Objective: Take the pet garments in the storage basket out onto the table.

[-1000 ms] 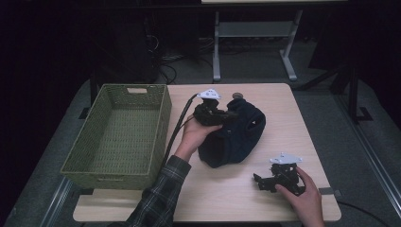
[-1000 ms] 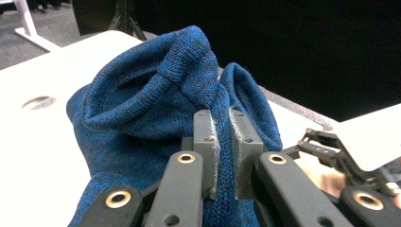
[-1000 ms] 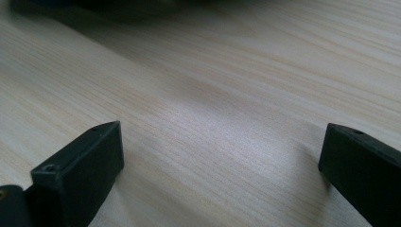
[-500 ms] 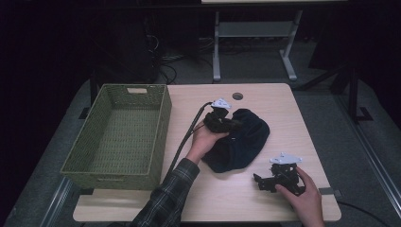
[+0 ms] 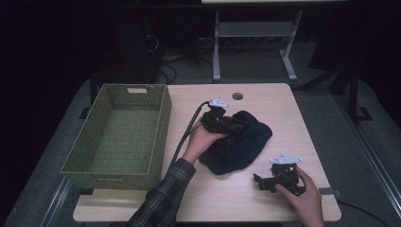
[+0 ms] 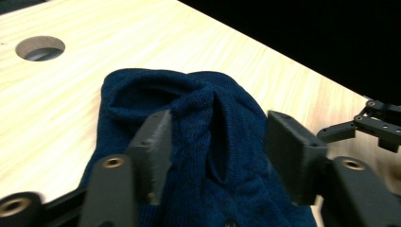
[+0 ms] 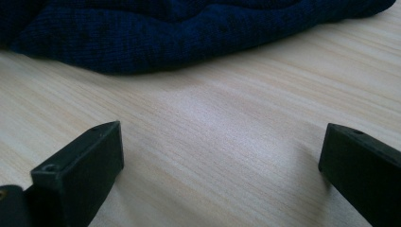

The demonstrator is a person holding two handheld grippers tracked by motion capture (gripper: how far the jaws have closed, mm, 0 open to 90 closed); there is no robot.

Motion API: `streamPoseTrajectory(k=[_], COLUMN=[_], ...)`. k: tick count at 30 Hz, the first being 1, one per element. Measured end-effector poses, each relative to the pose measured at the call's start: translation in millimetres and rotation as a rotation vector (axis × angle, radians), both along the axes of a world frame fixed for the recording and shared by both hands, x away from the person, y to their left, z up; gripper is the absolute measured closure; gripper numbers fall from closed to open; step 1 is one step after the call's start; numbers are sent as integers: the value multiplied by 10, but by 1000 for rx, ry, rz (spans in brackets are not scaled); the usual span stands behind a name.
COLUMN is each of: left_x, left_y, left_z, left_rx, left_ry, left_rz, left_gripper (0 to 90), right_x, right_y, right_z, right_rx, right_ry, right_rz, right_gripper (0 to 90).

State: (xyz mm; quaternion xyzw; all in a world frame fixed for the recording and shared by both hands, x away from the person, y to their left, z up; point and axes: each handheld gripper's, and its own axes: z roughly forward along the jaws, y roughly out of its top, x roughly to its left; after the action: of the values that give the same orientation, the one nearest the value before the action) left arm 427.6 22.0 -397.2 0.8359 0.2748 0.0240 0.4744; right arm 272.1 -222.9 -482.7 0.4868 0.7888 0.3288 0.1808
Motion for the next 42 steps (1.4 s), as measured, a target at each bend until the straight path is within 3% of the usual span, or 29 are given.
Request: streamPoseTrajectory(k=[5, 13, 23, 28, 34, 42], left_x=[-77, -221, -491, -657, -867, -1069], left_y=[90, 230, 375, 460, 568, 755], left_z=[88, 96, 72, 78, -22, -242], left_rx=[35, 77, 109, 95, 108, 136], left_ry=[-17, -44, -88, -106, -126, -94], left_rz=[0, -8, -10, 2, 8, 24], left_gripper=[273, 180, 145, 145, 146, 146], right_x=[1, 1, 1, 1, -1, -2], right_y=[-1, -1, -2, -3, -4, -3], right_z=[-1, -1, -2, -2, -2, -2], right_rx=[-1, -1, -2, -3, -3, -2], right_ry=[-1, -1, -2, -2, -3, -2], right_rz=[1, 1, 2, 3, 4, 3], right_gripper=[5, 5, 5, 5, 5, 5])
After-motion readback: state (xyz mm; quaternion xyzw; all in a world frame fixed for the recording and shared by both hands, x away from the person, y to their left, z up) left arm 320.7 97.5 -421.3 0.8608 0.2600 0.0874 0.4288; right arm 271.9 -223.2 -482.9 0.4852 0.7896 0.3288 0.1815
